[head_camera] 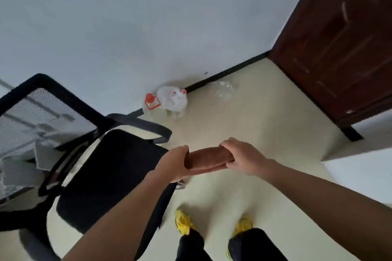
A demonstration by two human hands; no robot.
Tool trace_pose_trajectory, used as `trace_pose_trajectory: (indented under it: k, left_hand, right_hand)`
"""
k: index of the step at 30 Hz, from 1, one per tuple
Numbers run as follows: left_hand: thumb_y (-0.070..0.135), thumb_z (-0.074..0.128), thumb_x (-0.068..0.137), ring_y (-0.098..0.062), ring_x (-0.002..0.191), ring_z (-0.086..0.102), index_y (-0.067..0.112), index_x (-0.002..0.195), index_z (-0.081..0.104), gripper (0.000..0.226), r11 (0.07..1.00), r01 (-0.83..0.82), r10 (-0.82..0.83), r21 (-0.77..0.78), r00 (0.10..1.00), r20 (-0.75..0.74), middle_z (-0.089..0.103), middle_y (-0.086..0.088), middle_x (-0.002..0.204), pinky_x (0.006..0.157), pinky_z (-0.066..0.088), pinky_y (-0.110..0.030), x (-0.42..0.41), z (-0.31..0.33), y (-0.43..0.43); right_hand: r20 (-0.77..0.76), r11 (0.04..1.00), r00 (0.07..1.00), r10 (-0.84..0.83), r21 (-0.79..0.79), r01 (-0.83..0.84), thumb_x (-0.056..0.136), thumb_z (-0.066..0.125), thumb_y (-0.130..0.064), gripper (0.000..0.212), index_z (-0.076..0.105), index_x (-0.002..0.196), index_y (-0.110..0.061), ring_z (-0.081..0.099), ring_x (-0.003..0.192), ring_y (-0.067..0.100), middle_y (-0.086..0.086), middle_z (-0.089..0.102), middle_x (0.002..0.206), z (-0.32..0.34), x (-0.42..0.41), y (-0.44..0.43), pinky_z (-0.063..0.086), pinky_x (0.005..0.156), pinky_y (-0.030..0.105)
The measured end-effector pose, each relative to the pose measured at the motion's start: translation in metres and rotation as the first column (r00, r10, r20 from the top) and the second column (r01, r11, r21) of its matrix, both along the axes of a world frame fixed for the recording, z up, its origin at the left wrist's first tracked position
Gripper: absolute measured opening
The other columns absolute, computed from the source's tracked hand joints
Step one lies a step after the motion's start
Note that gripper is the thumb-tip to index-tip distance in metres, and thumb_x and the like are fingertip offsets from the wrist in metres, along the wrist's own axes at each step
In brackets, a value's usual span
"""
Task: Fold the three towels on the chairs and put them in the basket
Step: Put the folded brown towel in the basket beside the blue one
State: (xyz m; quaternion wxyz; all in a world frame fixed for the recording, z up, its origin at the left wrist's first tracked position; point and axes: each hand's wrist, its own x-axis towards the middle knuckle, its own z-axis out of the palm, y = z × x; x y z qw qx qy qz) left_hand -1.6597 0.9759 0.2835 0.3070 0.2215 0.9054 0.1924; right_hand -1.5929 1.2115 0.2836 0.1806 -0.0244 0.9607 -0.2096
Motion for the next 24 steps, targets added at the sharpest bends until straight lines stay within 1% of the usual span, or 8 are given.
trace_pose_trajectory:
  k: [2, 5, 8, 12, 14, 18, 21, 24]
  left_hand:
    - [0.037, 0.067, 0.075, -0.023, 0.085, 0.060, 0.019, 0.091, 0.044, 0.034, 0.991, 0.129, -0.132, -0.036, 0.985, -0.107, 0.057, 0.003, 0.090, 0.067, 0.042, -0.032, 0.002, 0.018, 0.039]
    - [0.019, 0.059, 0.077, -0.028, 0.090, 0.060, 0.018, 0.103, 0.041, 0.032, 0.953, 0.290, -0.303, -0.089, 0.920, -0.247, 0.060, -0.002, 0.100, 0.071, 0.044, -0.036, 0.016, 0.045, 0.115]
    - [0.017, 0.054, 0.079, -0.025, 0.089, 0.061, 0.020, 0.110, 0.039, 0.034, 0.901, 0.416, -0.431, -0.125, 0.818, -0.382, 0.063, -0.001, 0.102, 0.074, 0.045, -0.035, 0.039, 0.065, 0.195]
    - [0.018, 0.053, 0.084, -0.022, 0.114, 0.055, 0.019, 0.138, 0.037, 0.056, 0.814, 0.564, -0.537, -0.141, 0.637, -0.553, 0.057, 0.000, 0.128, 0.094, 0.039, -0.032, 0.084, 0.082, 0.313]
    - [0.017, 0.053, 0.085, -0.022, 0.118, 0.052, 0.017, 0.141, 0.038, 0.058, 0.768, 0.623, -0.568, -0.149, 0.556, -0.607, 0.054, -0.001, 0.132, 0.097, 0.039, -0.032, 0.114, 0.092, 0.379]
    - [0.016, 0.069, 0.073, -0.024, 0.105, 0.061, 0.013, 0.133, 0.052, 0.062, 0.690, 0.700, -0.610, -0.183, 0.427, -0.667, 0.063, -0.005, 0.120, 0.087, 0.051, -0.035, 0.156, 0.107, 0.481]
    - [0.018, 0.083, 0.057, -0.021, 0.090, 0.067, 0.013, 0.123, 0.061, 0.069, 0.627, 0.752, -0.639, -0.204, 0.347, -0.686, 0.069, -0.004, 0.106, 0.074, 0.057, -0.032, 0.173, 0.117, 0.551]
    - [0.017, 0.087, 0.049, -0.021, 0.084, 0.068, 0.011, 0.117, 0.065, 0.072, 0.558, 0.800, -0.658, -0.222, 0.262, -0.706, 0.070, -0.005, 0.100, 0.068, 0.057, -0.031, 0.179, 0.119, 0.622]
  right_hand:
    - [-0.071, 0.998, 0.997, -0.021, 0.055, 0.025, 0.077, 0.062, -0.020, 0.039, 0.054, 0.114, -0.016, 0.063, 0.085, 0.028, 0.002, 0.057, 0.105, 0.016, 0.019, 0.031, 0.049, 0.071, 0.036]
    - [-0.170, 0.976, 0.982, -0.077, 0.187, 0.109, 0.081, 0.058, -0.025, 0.038, 0.051, 0.118, -0.018, 0.063, 0.089, 0.027, 0.001, 0.060, 0.110, 0.046, 0.058, 0.094, 0.046, 0.075, 0.036]
    - [-0.224, 0.943, 0.966, -0.128, 0.276, 0.189, 0.087, 0.054, -0.026, 0.039, 0.047, 0.125, -0.018, 0.060, 0.094, 0.028, 0.004, 0.062, 0.115, 0.069, 0.105, 0.161, 0.045, 0.080, 0.037]
    - [-0.348, 0.899, 0.926, -0.149, 0.342, 0.273, 0.085, 0.061, -0.020, 0.040, 0.053, 0.124, -0.017, 0.064, 0.096, 0.024, 0.003, 0.066, 0.116, 0.088, 0.177, 0.267, 0.048, 0.082, 0.036]
    - [-0.388, 0.872, 0.905, -0.175, 0.365, 0.325, 0.078, 0.071, -0.020, 0.044, 0.056, 0.120, -0.017, 0.067, 0.093, 0.023, 0.003, 0.069, 0.110, 0.098, 0.221, 0.325, 0.052, 0.077, 0.036]
    - [-0.445, 0.821, 0.869, -0.214, 0.400, 0.407, 0.065, 0.085, -0.024, 0.055, 0.058, 0.113, -0.017, 0.069, 0.087, 0.021, 0.004, 0.071, 0.103, 0.119, 0.282, 0.414, 0.056, 0.074, 0.034]
    - [-0.487, 0.763, 0.833, -0.264, 0.423, 0.489, 0.064, 0.086, -0.026, 0.055, 0.060, 0.111, -0.018, 0.070, 0.087, 0.020, 0.003, 0.072, 0.103, 0.129, 0.312, 0.472, 0.056, 0.075, 0.033]
    - [-0.518, 0.715, 0.795, -0.316, 0.421, 0.558, 0.068, 0.085, -0.027, 0.055, 0.058, 0.115, -0.018, 0.070, 0.089, 0.022, 0.005, 0.071, 0.107, 0.123, 0.330, 0.528, 0.057, 0.077, 0.036]
